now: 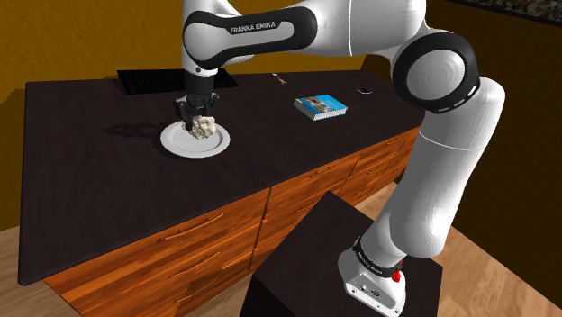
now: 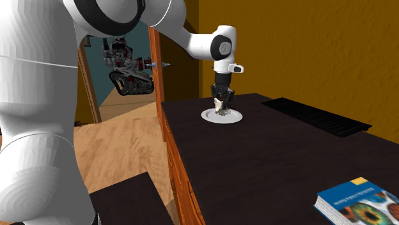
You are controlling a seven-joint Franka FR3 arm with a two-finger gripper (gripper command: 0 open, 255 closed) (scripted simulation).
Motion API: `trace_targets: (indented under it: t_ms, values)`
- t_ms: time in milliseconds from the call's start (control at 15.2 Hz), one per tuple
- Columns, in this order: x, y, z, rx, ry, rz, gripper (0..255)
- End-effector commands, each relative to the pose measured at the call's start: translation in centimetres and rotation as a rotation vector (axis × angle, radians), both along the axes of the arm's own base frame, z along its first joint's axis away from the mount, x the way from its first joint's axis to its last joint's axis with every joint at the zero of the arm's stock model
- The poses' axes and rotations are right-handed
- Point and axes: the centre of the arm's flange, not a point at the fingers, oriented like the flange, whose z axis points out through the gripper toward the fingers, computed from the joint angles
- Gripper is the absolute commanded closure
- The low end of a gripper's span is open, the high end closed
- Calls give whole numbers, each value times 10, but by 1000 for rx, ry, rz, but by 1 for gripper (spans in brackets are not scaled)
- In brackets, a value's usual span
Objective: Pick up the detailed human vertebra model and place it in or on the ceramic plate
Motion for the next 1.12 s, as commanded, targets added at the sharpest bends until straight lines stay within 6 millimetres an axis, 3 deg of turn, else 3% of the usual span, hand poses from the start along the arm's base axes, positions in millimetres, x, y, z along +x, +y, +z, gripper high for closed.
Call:
trace_targets:
  t_ms: [0,198,264,594,858,1056]
  values:
    - [0,-1,-3,-1,3,-1,255]
    - [0,-1,-3,-1,3,-1,255]
    - [0,-1,-4,-1,3,-1,0]
    - [0,-1,-3,-1,3,-1,0]
    - [-1,-4,46,-1,3,-1,0]
    - [-1,-4,46,-1,3,-1,0]
